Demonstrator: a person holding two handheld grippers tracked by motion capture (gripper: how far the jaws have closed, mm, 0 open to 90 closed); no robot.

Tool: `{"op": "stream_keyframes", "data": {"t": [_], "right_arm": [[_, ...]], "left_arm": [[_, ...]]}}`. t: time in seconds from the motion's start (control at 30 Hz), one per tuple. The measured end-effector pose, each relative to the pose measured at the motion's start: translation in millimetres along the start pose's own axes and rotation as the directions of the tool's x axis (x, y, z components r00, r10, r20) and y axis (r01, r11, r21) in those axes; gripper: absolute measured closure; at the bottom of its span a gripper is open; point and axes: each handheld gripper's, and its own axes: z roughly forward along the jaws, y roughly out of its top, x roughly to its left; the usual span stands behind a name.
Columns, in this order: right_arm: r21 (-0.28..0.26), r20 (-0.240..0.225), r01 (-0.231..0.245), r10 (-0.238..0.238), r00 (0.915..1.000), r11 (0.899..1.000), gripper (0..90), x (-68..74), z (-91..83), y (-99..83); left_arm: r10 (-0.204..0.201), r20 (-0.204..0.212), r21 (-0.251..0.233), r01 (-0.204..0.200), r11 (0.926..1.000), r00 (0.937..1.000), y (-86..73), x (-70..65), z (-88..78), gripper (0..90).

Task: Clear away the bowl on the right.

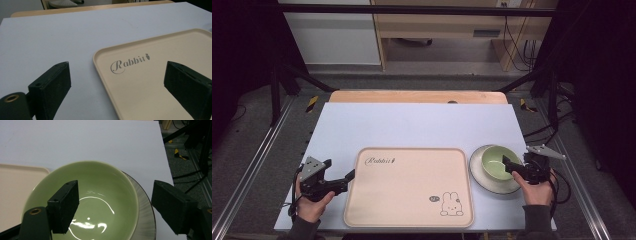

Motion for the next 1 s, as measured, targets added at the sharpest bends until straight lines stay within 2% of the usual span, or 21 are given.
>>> {"op": "stream_keyframes", "data": {"t": [0.27,0.5,0.63,0.8,1.0], "right_arm": [[0.041,0.005,-0.018,0.018,0.9998,0.999,27.3,-5.8,4.6,-3.0],[0.073,-0.001,-0.004,0.004,1.0000,0.997,30.9,-8.1,9.1,-5.3],[0.082,-0.001,-0.015,0.015,0.9999,0.997,32.7,-9.2,9.4,-5.2],[0.107,0.002,-0.032,0.032,0.9995,0.994,38.0,-11.6,11.2,-5.6],[0.134,-0.002,-0.032,0.033,0.9995,0.990,44.1,-13.8,14.4,-5.7]], "left_arm": [[0.003,0.003,0.006,-0.003,1.0000,1.0000,-0.5,-0.2,1.3,7.2],[-0.002,0.001,0.004,0.002,1.0000,1.0000,-0.4,0.4,1.2,7.4],[-0.001,0.001,0.000,0.001,1.0000,1.0000,-0.2,0.2,0.8,7.5],[0.001,0.002,0.004,-0.001,1.0000,1.0000,-0.2,0.4,1.3,7.5],[0.003,0.003,0.007,-0.003,1.0000,1.0000,-0.9,0.5,1.6,7.6]]}}
